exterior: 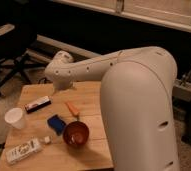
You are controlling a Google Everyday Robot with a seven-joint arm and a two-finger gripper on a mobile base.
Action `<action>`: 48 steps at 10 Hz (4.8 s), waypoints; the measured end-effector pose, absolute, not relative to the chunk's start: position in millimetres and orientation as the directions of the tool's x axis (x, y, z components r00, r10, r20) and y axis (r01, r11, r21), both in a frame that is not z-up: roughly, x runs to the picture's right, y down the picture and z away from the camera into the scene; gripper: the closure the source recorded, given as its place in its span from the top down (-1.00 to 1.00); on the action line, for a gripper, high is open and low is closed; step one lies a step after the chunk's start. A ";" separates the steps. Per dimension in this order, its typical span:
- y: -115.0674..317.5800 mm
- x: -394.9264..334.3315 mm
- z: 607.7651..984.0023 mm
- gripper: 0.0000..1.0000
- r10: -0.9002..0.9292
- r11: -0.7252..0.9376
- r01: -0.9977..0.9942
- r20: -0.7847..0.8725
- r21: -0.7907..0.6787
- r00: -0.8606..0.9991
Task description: Stand the bottle upright
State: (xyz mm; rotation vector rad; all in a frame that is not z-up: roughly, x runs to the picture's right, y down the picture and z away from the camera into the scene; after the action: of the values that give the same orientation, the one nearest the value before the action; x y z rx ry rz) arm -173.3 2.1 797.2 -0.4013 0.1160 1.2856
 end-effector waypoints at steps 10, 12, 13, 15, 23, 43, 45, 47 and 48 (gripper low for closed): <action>2.1 -173.2 797.2 0.60 0.908 0.223 -0.948 -0.305 -0.226 0.286; 2.1 -173.3 797.2 0.60 0.908 0.223 -0.948 -0.305 -0.226 0.286; 2.1 -173.3 797.2 0.60 0.908 0.223 -0.948 -0.305 -0.226 0.286; 2.1 -173.3 797.2 0.60 0.908 0.223 -0.948 -0.305 -0.226 0.286; 1.9 -173.6 797.2 0.60 0.907 0.232 -0.946 -0.301 -0.227 0.294; 89.2 -235.9 739.6 0.60 0.049 0.654 0.306 0.443 -0.692 0.895; 98.3 -247.1 732.8 0.60 -0.071 0.700 0.363 0.446 -0.615 0.892; 109.7 -252.7 726.1 0.60 -0.123 0.726 0.365 0.413 -0.583 0.903; 121.6 -255.3 723.2 0.60 -0.140 0.725 0.359 0.384 -0.588 0.913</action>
State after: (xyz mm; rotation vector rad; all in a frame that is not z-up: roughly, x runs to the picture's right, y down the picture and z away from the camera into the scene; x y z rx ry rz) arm -255.3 121.6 723.2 -0.7095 -0.3262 -0.2807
